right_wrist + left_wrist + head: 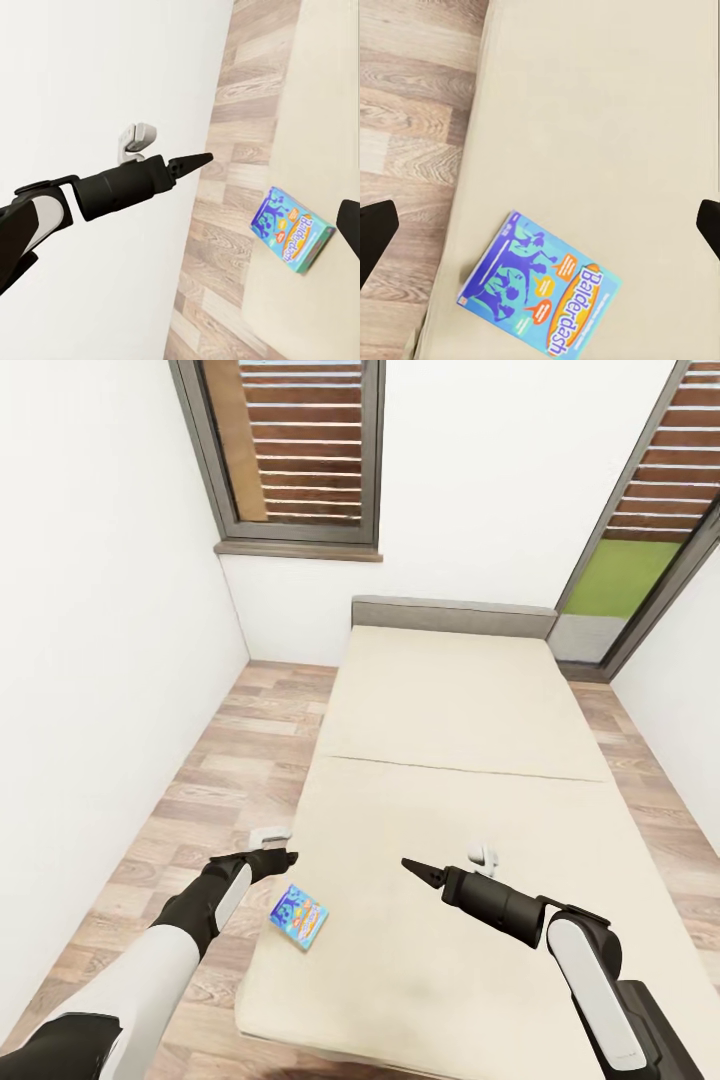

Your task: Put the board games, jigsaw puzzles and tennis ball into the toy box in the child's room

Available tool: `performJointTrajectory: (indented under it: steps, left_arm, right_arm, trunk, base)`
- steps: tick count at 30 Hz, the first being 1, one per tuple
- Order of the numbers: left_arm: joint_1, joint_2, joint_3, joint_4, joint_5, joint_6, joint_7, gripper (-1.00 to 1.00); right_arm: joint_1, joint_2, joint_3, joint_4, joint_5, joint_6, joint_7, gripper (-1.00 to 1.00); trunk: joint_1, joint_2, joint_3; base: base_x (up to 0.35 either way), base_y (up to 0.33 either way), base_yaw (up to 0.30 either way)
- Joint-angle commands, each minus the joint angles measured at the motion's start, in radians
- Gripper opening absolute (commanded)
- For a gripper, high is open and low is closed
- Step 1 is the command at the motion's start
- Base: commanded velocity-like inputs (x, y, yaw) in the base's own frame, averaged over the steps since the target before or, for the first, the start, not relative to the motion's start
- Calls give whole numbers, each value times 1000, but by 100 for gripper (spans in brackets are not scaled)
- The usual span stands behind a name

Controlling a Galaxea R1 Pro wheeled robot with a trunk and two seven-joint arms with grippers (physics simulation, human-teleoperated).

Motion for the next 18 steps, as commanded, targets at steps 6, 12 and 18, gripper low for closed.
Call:
performJointTrajectory:
  steps: [6, 12, 18]
  left_arm:
    - [0, 1, -2, -2, 9, 5, 1, 100]
    - [0, 2, -2, -2, 9, 5, 1, 100]
    - [0, 2, -2, -2, 9, 5, 1, 100]
  right_arm:
    - [0, 0, 0, 0, 3, 3, 4, 100]
    - [0, 0, 0, 0, 3, 2, 4, 100]
    - [0, 0, 0, 0, 3, 3, 4, 100]
  trunk:
    - [1, -2, -1]
    - [1, -2, -1]
    - [1, -2, -1]
  base:
    - [0, 0, -30]
    - [0, 0, -1]
    - [0, 0, 0]
